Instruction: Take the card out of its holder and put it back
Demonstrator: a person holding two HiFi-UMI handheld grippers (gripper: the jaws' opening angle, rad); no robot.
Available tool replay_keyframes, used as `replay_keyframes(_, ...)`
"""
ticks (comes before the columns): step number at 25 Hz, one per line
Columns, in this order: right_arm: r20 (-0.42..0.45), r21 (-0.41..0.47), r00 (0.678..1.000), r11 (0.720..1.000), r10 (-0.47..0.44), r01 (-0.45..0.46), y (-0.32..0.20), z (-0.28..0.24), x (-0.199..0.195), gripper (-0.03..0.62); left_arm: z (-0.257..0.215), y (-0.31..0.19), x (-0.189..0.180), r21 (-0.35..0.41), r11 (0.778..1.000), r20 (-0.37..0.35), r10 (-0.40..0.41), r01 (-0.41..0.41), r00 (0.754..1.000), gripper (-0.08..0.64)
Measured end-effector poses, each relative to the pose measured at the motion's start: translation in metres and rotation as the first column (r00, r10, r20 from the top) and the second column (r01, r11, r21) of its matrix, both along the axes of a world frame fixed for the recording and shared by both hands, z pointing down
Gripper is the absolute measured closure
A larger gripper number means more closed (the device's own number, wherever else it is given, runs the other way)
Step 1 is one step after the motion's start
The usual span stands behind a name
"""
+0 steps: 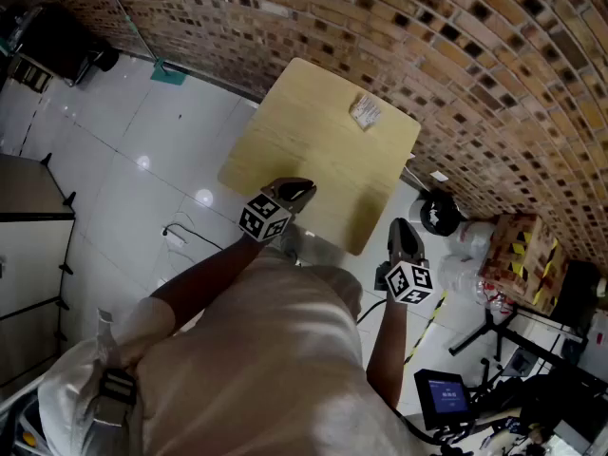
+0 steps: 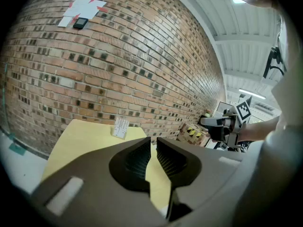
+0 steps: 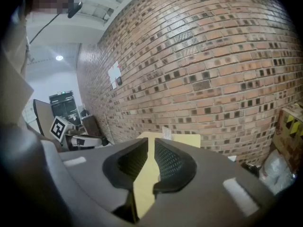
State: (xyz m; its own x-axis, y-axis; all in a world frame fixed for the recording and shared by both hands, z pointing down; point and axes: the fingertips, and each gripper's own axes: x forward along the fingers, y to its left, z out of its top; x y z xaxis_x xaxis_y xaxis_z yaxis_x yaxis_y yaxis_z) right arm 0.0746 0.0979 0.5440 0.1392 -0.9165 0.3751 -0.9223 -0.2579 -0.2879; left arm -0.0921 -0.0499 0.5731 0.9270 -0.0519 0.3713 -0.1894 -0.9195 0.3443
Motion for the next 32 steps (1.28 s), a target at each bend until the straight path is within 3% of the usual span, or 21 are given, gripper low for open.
replay_keyframes(6, 0.001, -0.005, 1.0, 1.0, -0.002, 0.002, -0.024, -0.002, 0.0, 0.546, -0.004, -0.018, 0.007, 0.008, 1.0, -0.015, 0.017, -0.017, 1.0, 0.502)
replay_keyframes(14, -0.005, -0.015, 0.998, 0.998, -0.061, 0.061, -0.037, 0.0, 0.027, 0.546, 0.007, -0.029, 0.029, 0.0, 1.0, -0.002, -0.026, 0.026, 1.0, 0.502)
replay_keyframes(21, 0.016, -0.011, 0.984, 0.984, -0.179, 0.18, -0.077, 0.013, 0.078, 0.546, 0.012, -0.031, 0.055, -0.005, 0.99, 0.056, -0.139, 0.139, 0.989, 0.502)
replay_keyframes(32, 0.043, 0.002, 0.927, 0.927, -0.374, 0.374, -0.158, 0.018, 0.149, 0.546, -0.003, -0.055, 0.122, 0.004, 0.946, 0.087, -0.322, 0.323, 0.943, 0.501)
